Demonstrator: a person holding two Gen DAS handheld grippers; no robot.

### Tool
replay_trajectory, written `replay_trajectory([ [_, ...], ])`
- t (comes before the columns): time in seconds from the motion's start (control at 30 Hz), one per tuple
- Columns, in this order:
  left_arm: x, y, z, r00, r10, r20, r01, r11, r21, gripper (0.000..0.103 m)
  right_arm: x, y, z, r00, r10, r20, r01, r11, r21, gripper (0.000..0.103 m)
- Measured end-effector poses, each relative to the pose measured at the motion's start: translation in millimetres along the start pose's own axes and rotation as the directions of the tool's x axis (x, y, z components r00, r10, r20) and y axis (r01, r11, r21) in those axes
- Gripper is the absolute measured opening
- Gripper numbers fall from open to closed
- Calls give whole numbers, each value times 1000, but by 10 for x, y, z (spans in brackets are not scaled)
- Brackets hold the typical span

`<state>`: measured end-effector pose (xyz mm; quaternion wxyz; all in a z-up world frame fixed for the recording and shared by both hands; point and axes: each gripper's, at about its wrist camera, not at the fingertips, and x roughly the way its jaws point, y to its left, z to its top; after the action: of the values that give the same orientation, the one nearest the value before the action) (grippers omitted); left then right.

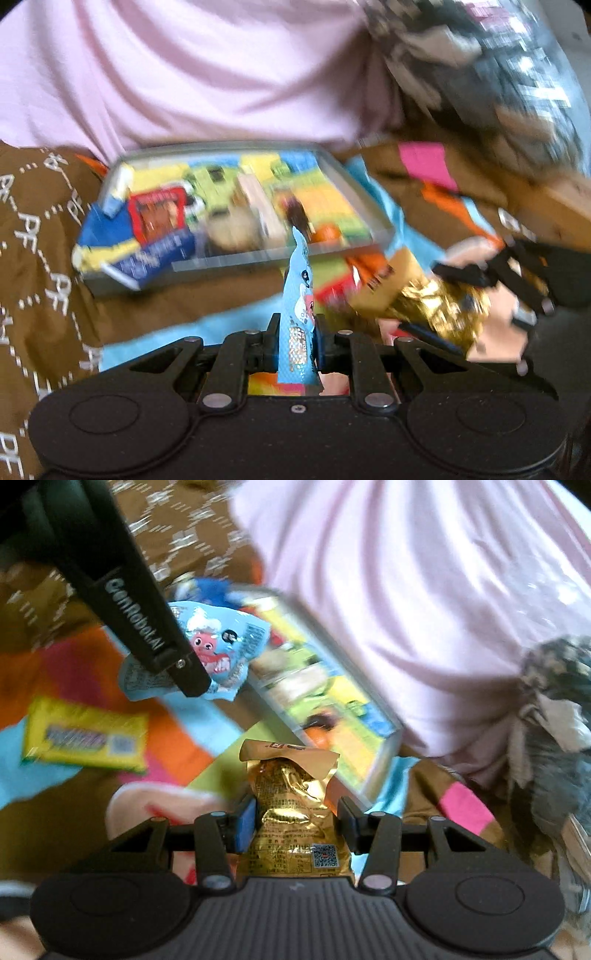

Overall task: Organize snacks
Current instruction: 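Lift the fish-print pack and gold snack and carry both over the grey tray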

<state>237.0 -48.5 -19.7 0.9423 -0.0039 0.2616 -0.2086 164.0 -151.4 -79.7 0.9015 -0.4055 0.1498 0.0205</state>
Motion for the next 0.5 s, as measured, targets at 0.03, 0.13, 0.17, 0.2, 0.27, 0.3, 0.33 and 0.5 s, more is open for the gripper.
replay_trajectory([
  [0.03,20,19,67,1000,8,22,-8,1000,-8,17,14,-43,24,1000,-21,16,21,1000,19,52],
  [0.13,88,100,269,997,26,79,-22,998,-51,17,129,-198,129,996,-75,56,70,993,93,52],
  [0.17,116,132,337,995,31,96,-24,997,-69,17,169,-247,167,994,-89,66,81,990,117,52],
  [0.2,153,167,409,992,41,116,-32,996,-84,17,224,-309,212,992,-104,75,93,985,144,52],
  [0.27,228,212,528,988,66,141,-52,994,-97,17,352,-446,306,988,-125,86,105,973,204,52],
  [0.3,273,247,585,985,78,154,-62,992,-107,17,422,-518,352,988,-128,92,103,965,240,52],
  [0.33,317,287,636,982,89,166,-70,990,-119,17,499,-596,408,987,-126,97,94,954,284,52],
  [0.5,523,585,813,972,140,188,-101,974,-201,17,842,-820,581,990,-71,119,13,901,433,52],
])
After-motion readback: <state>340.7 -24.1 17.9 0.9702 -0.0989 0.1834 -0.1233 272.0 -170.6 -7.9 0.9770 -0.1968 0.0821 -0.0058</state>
